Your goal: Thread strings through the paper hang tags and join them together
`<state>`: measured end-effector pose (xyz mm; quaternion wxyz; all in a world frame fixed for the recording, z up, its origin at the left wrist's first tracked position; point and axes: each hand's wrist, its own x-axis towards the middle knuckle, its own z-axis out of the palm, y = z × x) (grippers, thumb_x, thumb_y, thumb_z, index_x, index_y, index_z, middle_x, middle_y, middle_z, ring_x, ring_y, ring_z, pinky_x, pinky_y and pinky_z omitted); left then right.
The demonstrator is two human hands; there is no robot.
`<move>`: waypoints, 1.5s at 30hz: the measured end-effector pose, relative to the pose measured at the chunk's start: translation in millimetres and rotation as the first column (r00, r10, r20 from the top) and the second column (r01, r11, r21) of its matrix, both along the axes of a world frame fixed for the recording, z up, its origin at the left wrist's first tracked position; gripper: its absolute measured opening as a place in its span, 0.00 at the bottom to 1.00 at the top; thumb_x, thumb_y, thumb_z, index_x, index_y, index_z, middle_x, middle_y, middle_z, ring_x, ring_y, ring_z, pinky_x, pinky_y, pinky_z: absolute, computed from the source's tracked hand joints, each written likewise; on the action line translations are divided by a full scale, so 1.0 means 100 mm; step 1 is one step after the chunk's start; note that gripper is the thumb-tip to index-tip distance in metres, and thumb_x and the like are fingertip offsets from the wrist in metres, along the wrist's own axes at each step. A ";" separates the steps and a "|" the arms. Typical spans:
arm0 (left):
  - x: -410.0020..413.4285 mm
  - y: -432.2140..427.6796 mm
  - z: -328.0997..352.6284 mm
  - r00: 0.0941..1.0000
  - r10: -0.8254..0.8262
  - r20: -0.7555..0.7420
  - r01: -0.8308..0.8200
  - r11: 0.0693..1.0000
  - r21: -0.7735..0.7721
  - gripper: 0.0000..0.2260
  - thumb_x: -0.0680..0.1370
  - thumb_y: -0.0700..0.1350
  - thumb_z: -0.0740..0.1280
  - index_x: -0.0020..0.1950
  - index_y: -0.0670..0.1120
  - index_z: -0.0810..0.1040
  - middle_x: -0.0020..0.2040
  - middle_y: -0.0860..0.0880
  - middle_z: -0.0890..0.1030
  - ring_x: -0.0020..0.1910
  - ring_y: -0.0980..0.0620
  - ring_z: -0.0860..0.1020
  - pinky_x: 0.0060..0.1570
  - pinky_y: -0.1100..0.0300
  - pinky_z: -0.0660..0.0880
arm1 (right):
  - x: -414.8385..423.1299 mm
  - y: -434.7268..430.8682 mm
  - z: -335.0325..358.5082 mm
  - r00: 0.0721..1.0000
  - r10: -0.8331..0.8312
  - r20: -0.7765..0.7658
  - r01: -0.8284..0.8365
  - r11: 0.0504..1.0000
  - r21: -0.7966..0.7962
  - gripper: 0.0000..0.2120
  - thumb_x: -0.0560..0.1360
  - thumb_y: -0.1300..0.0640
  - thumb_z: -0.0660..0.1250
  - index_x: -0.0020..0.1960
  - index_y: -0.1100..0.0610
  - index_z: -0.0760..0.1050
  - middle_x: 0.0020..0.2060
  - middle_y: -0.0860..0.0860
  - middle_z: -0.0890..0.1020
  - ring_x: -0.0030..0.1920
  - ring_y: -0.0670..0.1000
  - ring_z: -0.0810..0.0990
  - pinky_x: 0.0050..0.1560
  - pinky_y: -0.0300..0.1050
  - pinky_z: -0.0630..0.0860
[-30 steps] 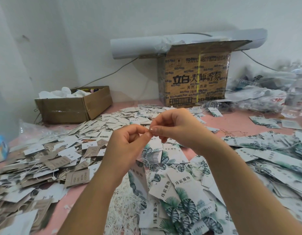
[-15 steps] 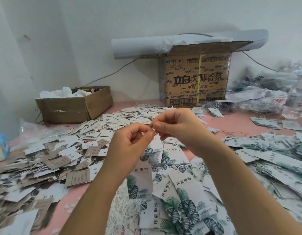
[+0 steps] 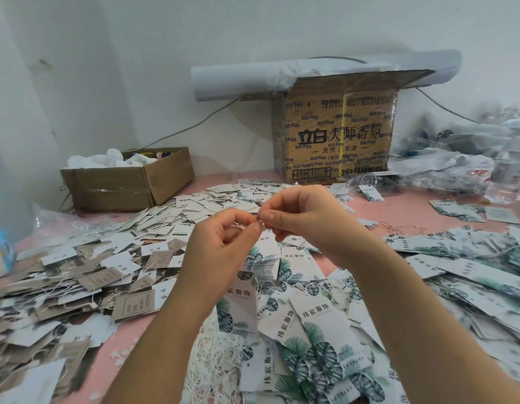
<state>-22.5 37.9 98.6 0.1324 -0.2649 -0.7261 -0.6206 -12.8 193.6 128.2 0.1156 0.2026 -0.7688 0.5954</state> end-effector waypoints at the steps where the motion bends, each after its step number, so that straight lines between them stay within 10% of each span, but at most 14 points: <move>1: 0.00 0.00 0.00 1.000 -0.004 0.000 0.004 1.000 0.003 0.04 0.75 0.45 0.68 0.41 0.47 0.79 0.19 0.55 0.66 0.19 0.59 0.59 0.21 0.70 0.58 | 0.00 0.00 0.00 1.000 0.000 -0.006 0.001 1.000 0.002 0.07 0.72 0.67 0.68 0.38 0.57 0.80 0.28 0.47 0.80 0.29 0.43 0.76 0.33 0.35 0.75; 25: -0.03 -0.07 0.04 0.996 -0.043 0.078 0.035 0.994 0.104 0.12 0.58 0.57 0.72 0.34 0.51 0.81 0.31 0.40 0.71 0.25 0.53 0.64 0.26 0.63 0.64 | 0.03 -0.09 -0.01 0.991 0.134 0.029 -0.129 0.982 -0.137 0.07 0.71 0.68 0.67 0.36 0.61 0.79 0.26 0.50 0.79 0.28 0.45 0.76 0.31 0.36 0.75; 32: -0.09 -0.10 -0.02 0.993 -0.002 0.122 -0.017 0.988 0.156 0.16 0.55 0.58 0.72 0.34 0.49 0.79 0.28 0.53 0.77 0.25 0.59 0.71 0.26 0.68 0.70 | 0.04 -0.18 -0.01 0.998 0.060 -0.003 -0.060 0.997 -0.047 0.09 0.73 0.68 0.66 0.36 0.59 0.76 0.26 0.48 0.77 0.27 0.44 0.74 0.30 0.36 0.74; 45: -0.14 -0.13 -0.13 0.966 -0.039 0.256 0.102 0.966 -0.236 0.22 0.60 0.66 0.65 0.48 0.54 0.77 0.41 0.54 0.80 0.33 0.65 0.77 0.28 0.72 0.70 | -0.01 -0.14 -0.02 0.991 -0.084 0.107 0.080 0.996 0.040 0.12 0.81 0.64 0.54 0.39 0.57 0.67 0.30 0.50 0.74 0.27 0.47 0.74 0.32 0.38 0.75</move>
